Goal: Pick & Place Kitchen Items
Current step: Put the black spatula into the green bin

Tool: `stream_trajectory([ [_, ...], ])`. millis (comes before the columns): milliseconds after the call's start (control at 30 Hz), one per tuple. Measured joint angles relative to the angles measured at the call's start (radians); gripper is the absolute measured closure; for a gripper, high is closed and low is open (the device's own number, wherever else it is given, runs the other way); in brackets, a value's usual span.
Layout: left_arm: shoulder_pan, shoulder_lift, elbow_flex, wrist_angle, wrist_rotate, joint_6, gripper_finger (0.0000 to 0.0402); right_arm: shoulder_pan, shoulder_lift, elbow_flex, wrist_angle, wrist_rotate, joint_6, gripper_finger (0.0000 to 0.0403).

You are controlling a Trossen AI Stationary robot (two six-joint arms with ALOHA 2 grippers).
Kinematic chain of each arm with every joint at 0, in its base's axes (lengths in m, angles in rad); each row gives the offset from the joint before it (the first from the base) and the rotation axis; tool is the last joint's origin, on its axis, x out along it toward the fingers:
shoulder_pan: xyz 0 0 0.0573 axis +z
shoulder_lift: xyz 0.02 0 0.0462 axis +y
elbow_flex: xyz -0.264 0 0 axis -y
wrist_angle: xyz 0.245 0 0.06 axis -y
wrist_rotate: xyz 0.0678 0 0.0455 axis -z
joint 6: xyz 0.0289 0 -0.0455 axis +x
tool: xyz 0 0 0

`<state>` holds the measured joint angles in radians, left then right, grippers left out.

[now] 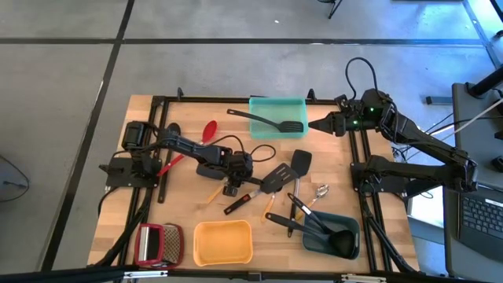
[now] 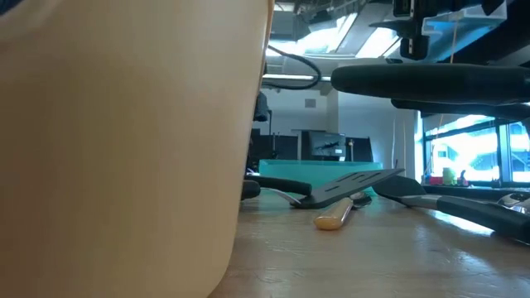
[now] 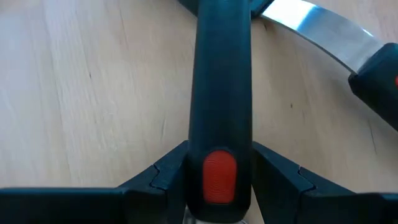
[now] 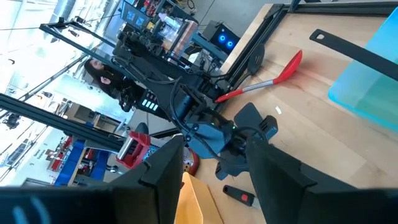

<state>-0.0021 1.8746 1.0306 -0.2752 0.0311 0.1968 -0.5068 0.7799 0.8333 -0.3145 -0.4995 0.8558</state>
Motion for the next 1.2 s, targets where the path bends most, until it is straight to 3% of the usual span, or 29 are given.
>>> stream_trajectory([
  [200, 0.000, 0.004, 0.032, -0.038, -0.005, -0.010, 0.0260, 0.000, 0.000, 0.000, 0.000, 0.000, 0.000, 0.0226],
  [367, 0.003, 0.017, 0.107, -0.072, -0.024, -0.031, 0.0298, 0.000, 0.000, 0.000, 0.000, 0.000, 0.000, 0.0226],
  [767, 0.066, 0.010, 0.281, -0.215, -0.094, -0.120, 0.0298, 0.000, 0.000, 0.000, 0.000, 0.000, 0.000, 0.0226],
  [1200, 0.252, -0.173, 0.330, -0.105, -0.230, -0.589, 0.0298, 0.000, 0.000, 0.000, 0.000, 0.000, 0.000, 0.0226],
])
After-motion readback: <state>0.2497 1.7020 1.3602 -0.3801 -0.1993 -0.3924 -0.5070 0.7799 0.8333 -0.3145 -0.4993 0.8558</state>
